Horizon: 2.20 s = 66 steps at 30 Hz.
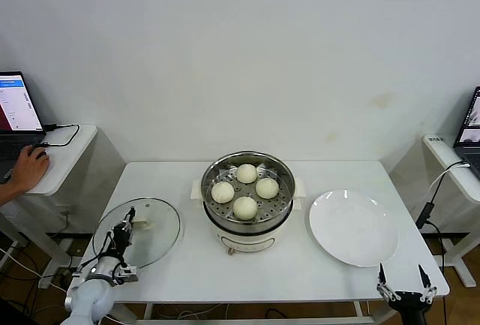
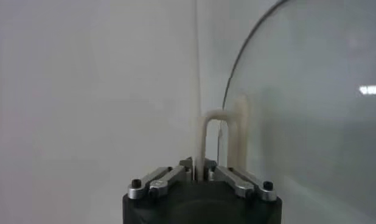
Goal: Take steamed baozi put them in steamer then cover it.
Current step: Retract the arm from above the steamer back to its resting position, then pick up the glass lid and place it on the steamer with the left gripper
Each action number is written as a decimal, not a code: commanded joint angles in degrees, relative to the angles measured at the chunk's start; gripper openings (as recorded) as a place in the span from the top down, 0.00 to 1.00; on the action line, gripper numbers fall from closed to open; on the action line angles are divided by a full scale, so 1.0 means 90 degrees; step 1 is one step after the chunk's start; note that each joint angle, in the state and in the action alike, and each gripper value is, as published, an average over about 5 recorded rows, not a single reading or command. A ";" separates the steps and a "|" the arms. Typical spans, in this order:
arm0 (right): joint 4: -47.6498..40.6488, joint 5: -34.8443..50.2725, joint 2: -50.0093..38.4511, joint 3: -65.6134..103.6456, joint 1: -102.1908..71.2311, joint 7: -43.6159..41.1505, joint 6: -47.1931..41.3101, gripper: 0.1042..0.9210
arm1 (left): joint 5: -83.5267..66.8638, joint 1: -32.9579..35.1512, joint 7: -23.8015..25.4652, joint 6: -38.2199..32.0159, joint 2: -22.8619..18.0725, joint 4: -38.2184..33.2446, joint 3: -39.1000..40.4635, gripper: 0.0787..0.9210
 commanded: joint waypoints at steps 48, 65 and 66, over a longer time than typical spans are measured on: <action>-0.0400 -0.1220 0.0315 -0.0878 0.0203 0.0242 0.0293 0.12 | -0.0722 -0.3023 0.2766 0.3184 -0.0320 -0.2022 0.4654 0.92; -0.0519 -0.1280 0.0319 -0.0961 0.0236 0.0260 0.0296 0.12 | -0.0091 -0.2991 0.2773 0.3168 -0.0981 -0.1552 0.4624 0.92; -0.0520 -0.1282 0.0319 -0.0962 0.0235 0.0260 0.0296 0.12 | -0.0078 -0.2992 0.2775 0.3170 -0.0997 -0.1548 0.4626 0.92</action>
